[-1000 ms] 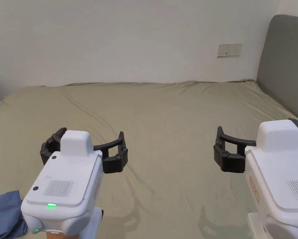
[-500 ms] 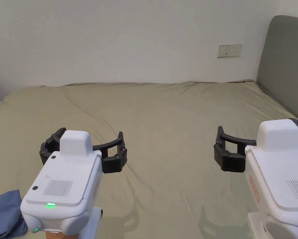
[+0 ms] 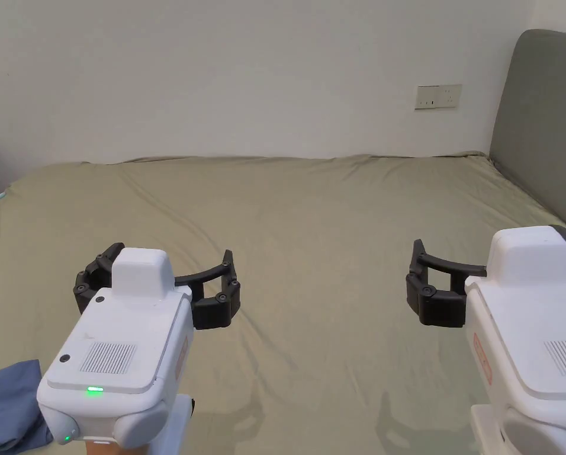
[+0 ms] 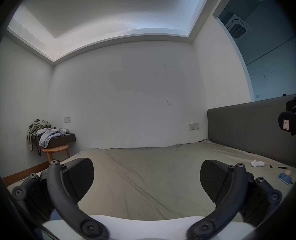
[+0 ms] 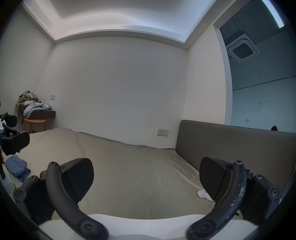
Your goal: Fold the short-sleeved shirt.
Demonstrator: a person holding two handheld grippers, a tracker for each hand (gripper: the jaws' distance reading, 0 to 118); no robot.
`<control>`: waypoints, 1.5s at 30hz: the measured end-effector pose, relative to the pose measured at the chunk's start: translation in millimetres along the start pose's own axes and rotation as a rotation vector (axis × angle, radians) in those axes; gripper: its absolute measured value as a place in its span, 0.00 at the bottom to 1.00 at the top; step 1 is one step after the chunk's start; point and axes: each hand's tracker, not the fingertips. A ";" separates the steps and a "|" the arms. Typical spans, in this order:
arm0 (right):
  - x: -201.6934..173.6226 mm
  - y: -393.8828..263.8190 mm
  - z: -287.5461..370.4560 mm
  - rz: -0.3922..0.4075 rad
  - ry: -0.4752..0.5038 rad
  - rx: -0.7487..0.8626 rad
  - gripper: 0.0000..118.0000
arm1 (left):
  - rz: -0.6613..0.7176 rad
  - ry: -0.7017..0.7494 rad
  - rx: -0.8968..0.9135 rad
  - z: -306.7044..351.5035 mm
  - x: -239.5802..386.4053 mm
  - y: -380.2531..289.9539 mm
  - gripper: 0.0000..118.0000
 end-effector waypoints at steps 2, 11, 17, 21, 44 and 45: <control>-0.5 0.3 0.0 0.001 -0.004 -0.001 1.00 | 0.003 0.000 0.001 -0.1 -1.0 0.4 1.00; -2.3 1.9 -6.6 -0.047 -0.029 -0.107 1.00 | 0.010 -0.001 0.002 1.0 -3.4 1.0 1.00; 0.5 4.0 -24.8 -0.234 -0.058 -0.452 1.00 | 0.019 -0.012 0.000 1.0 -4.1 1.1 1.00; 2.1 4.1 -28.3 -0.269 0.012 -0.540 1.00 | 0.021 -0.012 0.000 -0.3 -3.6 0.8 1.00; -3.1 5.4 -24.5 -0.195 -0.032 -0.381 1.00 | 0.013 -0.009 0.005 -1.4 -2.4 -0.7 1.00; -3.1 4.6 -22.4 -0.189 -0.023 -0.346 1.00 | 0.014 -0.009 0.006 -1.2 -2.6 -0.8 1.00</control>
